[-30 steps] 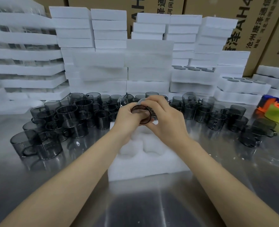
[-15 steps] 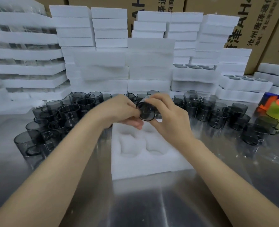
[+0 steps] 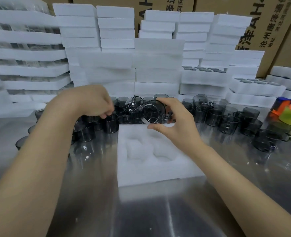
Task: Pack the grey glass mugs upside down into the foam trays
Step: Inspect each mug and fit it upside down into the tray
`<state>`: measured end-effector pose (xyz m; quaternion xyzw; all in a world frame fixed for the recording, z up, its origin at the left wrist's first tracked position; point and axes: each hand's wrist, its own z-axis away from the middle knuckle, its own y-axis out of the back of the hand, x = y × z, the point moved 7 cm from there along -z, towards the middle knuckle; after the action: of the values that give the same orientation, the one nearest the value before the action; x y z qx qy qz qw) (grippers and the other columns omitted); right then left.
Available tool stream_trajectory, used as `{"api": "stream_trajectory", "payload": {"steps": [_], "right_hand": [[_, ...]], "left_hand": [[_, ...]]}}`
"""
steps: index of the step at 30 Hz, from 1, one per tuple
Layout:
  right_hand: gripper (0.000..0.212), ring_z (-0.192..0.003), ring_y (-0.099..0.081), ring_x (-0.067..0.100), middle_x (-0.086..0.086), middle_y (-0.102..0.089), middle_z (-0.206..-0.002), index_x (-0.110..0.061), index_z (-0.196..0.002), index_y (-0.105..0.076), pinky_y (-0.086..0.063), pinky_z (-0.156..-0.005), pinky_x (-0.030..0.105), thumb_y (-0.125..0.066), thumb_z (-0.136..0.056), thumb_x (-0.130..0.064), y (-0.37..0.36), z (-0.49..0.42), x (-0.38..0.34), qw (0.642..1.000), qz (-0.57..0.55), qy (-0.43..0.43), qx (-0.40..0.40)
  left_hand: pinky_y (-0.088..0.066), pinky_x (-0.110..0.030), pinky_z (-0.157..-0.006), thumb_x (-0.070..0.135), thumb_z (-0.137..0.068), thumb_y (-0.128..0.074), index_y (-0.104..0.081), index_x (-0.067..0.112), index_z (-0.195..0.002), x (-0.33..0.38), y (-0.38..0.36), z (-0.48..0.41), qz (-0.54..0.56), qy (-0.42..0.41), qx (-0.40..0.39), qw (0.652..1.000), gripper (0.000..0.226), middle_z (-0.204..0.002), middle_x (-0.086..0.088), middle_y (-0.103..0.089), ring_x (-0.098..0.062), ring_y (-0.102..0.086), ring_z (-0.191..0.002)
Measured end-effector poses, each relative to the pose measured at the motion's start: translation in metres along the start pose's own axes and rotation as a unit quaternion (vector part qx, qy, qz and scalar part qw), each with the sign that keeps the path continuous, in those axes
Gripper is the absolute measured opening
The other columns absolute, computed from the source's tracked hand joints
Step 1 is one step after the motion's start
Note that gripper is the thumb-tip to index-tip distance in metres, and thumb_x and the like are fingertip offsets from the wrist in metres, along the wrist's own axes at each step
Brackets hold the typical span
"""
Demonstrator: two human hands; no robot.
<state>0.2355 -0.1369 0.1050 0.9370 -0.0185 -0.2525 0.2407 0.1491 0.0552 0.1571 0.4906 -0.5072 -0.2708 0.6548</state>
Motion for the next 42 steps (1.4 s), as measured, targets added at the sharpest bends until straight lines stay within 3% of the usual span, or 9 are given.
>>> {"api": "stream_trajectory", "payload": {"steps": [4, 7, 11, 16, 20, 23, 30, 37, 42], "right_hand": [[0.066, -0.086, -0.055, 0.001, -0.013, -0.058, -0.102, -0.021, -0.124, -0.060, -0.044, -0.072, 0.011, -0.086, -0.065, -0.036, -0.001, -0.002, -0.005, 0.999, -0.016, -0.027, -0.019], [0.055, -0.075, -0.057, 0.003, -0.008, -0.061, -0.090, -0.018, -0.117, -0.066, -0.048, -0.075, 0.016, -0.086, -0.067, -0.027, -0.009, -0.002, -0.007, 0.996, -0.042, -0.068, -0.037], [0.036, -0.072, -0.065, 0.008, -0.010, -0.063, -0.085, -0.016, -0.113, -0.070, -0.056, -0.075, 0.029, -0.079, -0.078, -0.012, -0.019, 0.002, -0.012, 0.993, -0.065, -0.084, -0.052], [0.032, -0.083, -0.065, 0.004, -0.007, -0.067, -0.091, -0.013, -0.117, -0.069, -0.052, -0.079, 0.015, -0.072, -0.085, -0.012, -0.031, 0.008, -0.009, 0.990, -0.039, -0.084, -0.103], [0.028, -0.067, -0.062, 0.005, -0.005, -0.066, -0.081, -0.013, -0.111, -0.071, -0.049, -0.071, 0.011, -0.067, -0.085, -0.004, -0.032, 0.009, -0.006, 0.989, -0.022, -0.098, -0.111], [0.018, -0.063, -0.059, 0.001, -0.001, -0.069, -0.078, -0.009, -0.100, -0.073, -0.047, -0.068, 0.009, -0.069, -0.084, -0.004, -0.033, 0.011, -0.008, 0.986, -0.037, -0.100, -0.125], [0.013, -0.092, -0.056, 0.006, -0.006, -0.068, -0.096, -0.012, -0.096, -0.076, -0.036, -0.073, 0.010, -0.069, -0.086, -0.011, -0.035, 0.010, -0.014, 0.983, -0.007, -0.077, -0.168], [0.021, -0.068, -0.063, 0.012, 0.000, -0.070, -0.082, -0.006, -0.100, -0.075, -0.054, -0.069, 0.023, -0.074, -0.080, 0.000, -0.033, 0.014, -0.004, 0.966, -0.133, -0.141, -0.170], [0.016, -0.077, -0.071, 0.015, 0.005, -0.074, -0.082, -0.003, -0.092, -0.076, -0.055, -0.079, 0.023, -0.077, -0.077, -0.001, -0.033, 0.016, -0.007, 0.967, -0.144, -0.127, -0.166]], "left_hand": [[-0.059, -0.024, -0.075, 0.047, -0.094, -0.053, -0.068, 0.023, -0.107, 0.039, -0.019, 0.006, 0.128, -0.105, -0.044, 0.985, 0.031, -0.102, 0.010, -0.069, -0.005, -0.070, -0.084], [-0.057, -0.039, -0.081, 0.017, -0.091, -0.060, -0.073, 0.013, -0.091, 0.049, -0.022, -0.001, 0.025, -0.122, 0.043, 0.991, 0.015, -0.089, -0.007, -0.074, -0.022, -0.070, -0.084], [-0.055, -0.034, -0.078, -0.001, -0.085, -0.059, -0.076, 0.014, -0.088, 0.043, -0.025, -0.010, -0.017, -0.091, 0.101, 0.991, 0.022, -0.089, -0.009, -0.072, -0.024, -0.065, -0.079], [-0.048, -0.027, -0.083, 0.000, -0.088, -0.057, -0.073, 0.013, -0.099, 0.033, -0.034, -0.023, -0.023, -0.091, 0.129, 0.987, 0.024, -0.102, -0.009, -0.069, -0.024, -0.062, -0.094], [-0.049, -0.029, -0.077, -0.002, -0.086, -0.058, -0.073, 0.011, -0.095, 0.030, -0.047, -0.031, -0.059, -0.069, 0.092, 0.992, 0.021, -0.090, -0.007, -0.067, -0.026, -0.064, -0.089], [-0.053, -0.037, -0.082, -0.004, -0.086, -0.058, -0.069, 0.008, -0.101, 0.028, -0.058, -0.033, -0.099, -0.050, 0.087, 0.990, 0.021, -0.106, -0.012, -0.063, -0.031, -0.063, -0.091], [-0.040, -0.034, -0.072, -0.004, -0.085, -0.056, -0.062, 0.010, -0.108, 0.033, -0.065, -0.029, -0.189, -0.039, 0.127, 0.973, 0.028, -0.114, -0.012, -0.060, -0.031, -0.057, -0.097], [-0.039, -0.034, -0.071, -0.002, -0.082, -0.057, -0.066, 0.015, -0.097, 0.033, -0.058, -0.029, -0.183, -0.076, 0.134, 0.971, 0.024, -0.108, -0.007, -0.061, -0.028, -0.054, -0.090], [-0.041, -0.032, -0.076, 0.005, -0.086, -0.060, -0.061, 0.028, -0.083, 0.030, -0.058, -0.030, -0.133, -0.086, 0.092, 0.983, 0.023, -0.112, -0.002, -0.062, -0.026, -0.059, -0.103]]}}
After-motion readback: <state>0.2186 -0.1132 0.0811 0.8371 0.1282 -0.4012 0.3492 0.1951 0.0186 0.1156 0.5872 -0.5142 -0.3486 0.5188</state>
